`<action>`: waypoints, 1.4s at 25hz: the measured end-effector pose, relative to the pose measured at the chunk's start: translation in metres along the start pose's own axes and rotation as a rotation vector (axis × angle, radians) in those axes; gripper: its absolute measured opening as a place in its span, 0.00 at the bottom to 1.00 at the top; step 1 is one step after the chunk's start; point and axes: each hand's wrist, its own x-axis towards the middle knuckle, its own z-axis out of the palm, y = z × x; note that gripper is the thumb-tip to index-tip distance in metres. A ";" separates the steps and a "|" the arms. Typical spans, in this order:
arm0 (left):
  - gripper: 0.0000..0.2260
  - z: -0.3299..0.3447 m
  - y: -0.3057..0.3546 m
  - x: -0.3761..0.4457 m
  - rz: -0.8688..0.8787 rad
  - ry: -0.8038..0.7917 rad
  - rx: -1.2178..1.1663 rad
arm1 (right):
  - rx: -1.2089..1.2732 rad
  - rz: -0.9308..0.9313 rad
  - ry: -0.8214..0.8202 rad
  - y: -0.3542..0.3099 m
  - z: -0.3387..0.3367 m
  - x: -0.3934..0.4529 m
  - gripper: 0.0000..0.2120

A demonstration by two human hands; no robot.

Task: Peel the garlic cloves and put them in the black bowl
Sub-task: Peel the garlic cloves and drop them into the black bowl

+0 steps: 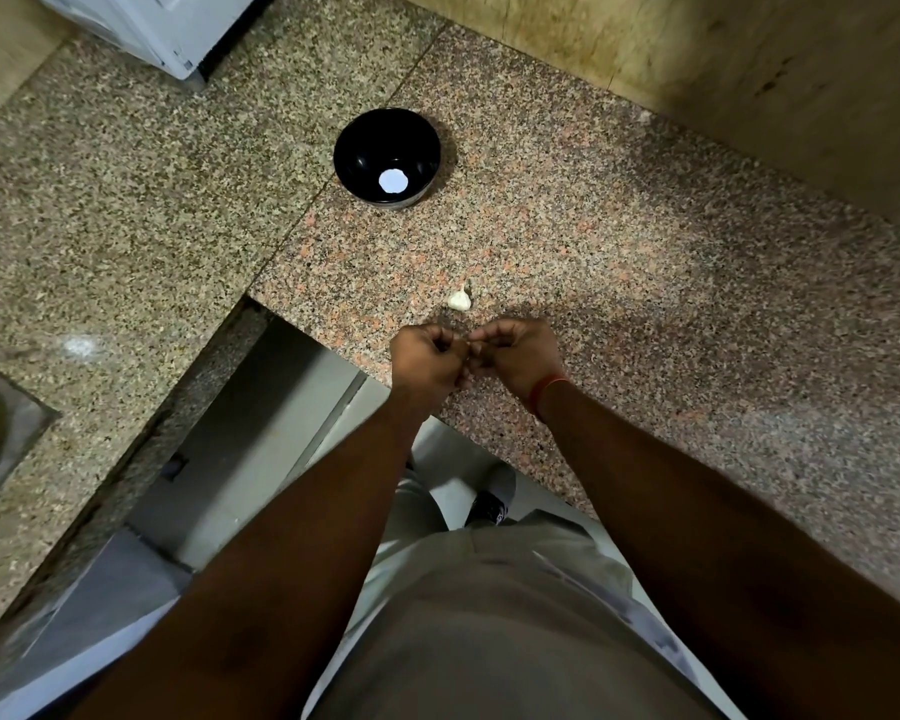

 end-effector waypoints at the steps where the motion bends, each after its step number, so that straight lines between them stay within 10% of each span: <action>1: 0.06 -0.001 0.000 0.001 -0.023 -0.016 -0.058 | 0.004 -0.004 -0.013 -0.002 -0.001 0.000 0.08; 19: 0.06 -0.001 -0.003 0.005 -0.128 -0.065 -0.326 | -0.230 -0.267 -0.057 0.002 -0.006 0.003 0.10; 35: 0.09 -0.001 -0.002 0.012 -0.109 0.046 -0.108 | 0.054 -0.009 -0.028 -0.005 -0.005 -0.004 0.08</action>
